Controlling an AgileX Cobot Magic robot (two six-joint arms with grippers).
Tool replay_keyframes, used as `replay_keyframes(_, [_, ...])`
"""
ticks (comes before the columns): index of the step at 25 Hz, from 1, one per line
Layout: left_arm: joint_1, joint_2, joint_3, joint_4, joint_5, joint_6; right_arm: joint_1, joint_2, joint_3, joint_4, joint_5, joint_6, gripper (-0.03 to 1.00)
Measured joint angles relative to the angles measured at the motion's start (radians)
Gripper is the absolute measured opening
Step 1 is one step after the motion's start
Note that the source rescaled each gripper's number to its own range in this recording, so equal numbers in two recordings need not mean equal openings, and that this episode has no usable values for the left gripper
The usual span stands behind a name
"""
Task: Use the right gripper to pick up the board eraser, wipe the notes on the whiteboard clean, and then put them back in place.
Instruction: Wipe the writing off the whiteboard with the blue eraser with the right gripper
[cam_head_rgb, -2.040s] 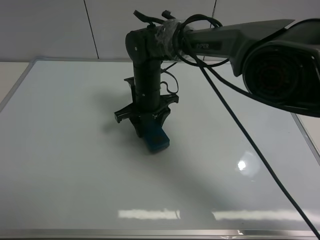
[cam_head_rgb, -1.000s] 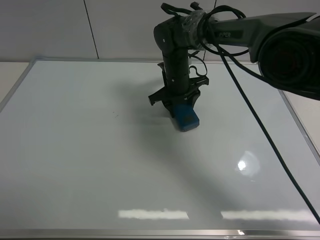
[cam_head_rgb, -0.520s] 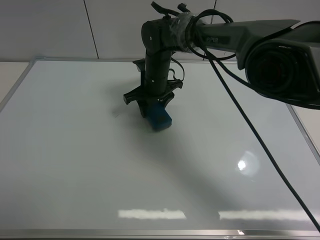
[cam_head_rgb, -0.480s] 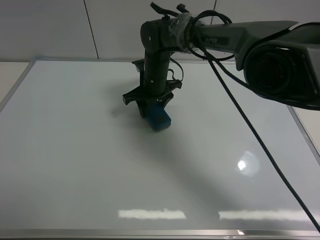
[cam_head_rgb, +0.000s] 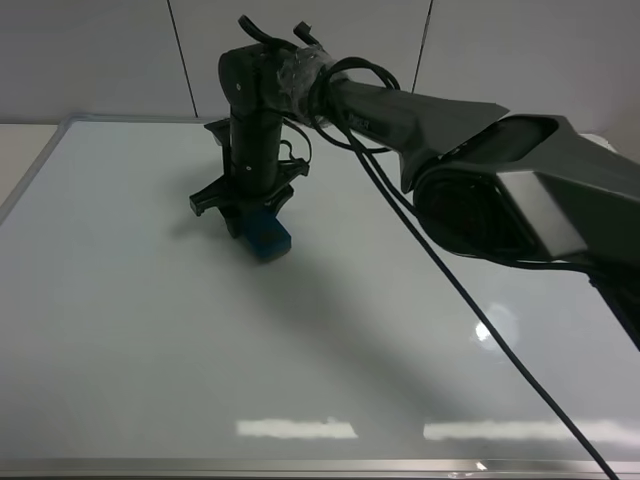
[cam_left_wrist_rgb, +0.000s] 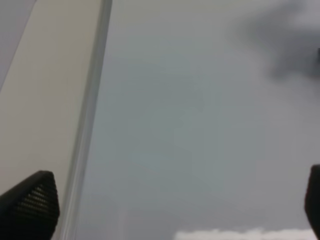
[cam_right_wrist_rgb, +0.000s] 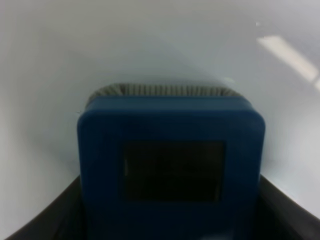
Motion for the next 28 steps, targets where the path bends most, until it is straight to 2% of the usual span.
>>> replay_keyframes(3, [0.000, 0.000, 0.000, 0.001, 0.000, 0.000, 0.028, 0.026, -0.051, 0.007, -0.049, 0.006, 0.00])
replay_keyframes(12, [0.000, 0.000, 0.000, 0.003, 0.000, 0.000, 0.102, 0.096, -0.133, 0.041, -0.281, -0.003, 0.00])
replay_keyframes(16, [0.000, 0.000, 0.000, 0.003, 0.000, 0.000, 0.108, 0.104, -0.134, -0.023, -0.340, 0.006, 0.00])
replay_keyframes(20, [0.000, 0.000, 0.000, 0.004, 0.000, 0.000, 0.104, 0.106, -0.135, -0.168, -0.314, 0.051, 0.00])
replay_keyframes(28, [0.000, 0.000, 0.000, 0.004, 0.000, 0.000, 0.076, 0.099, -0.147, -0.174, -0.172, 0.031, 0.00])
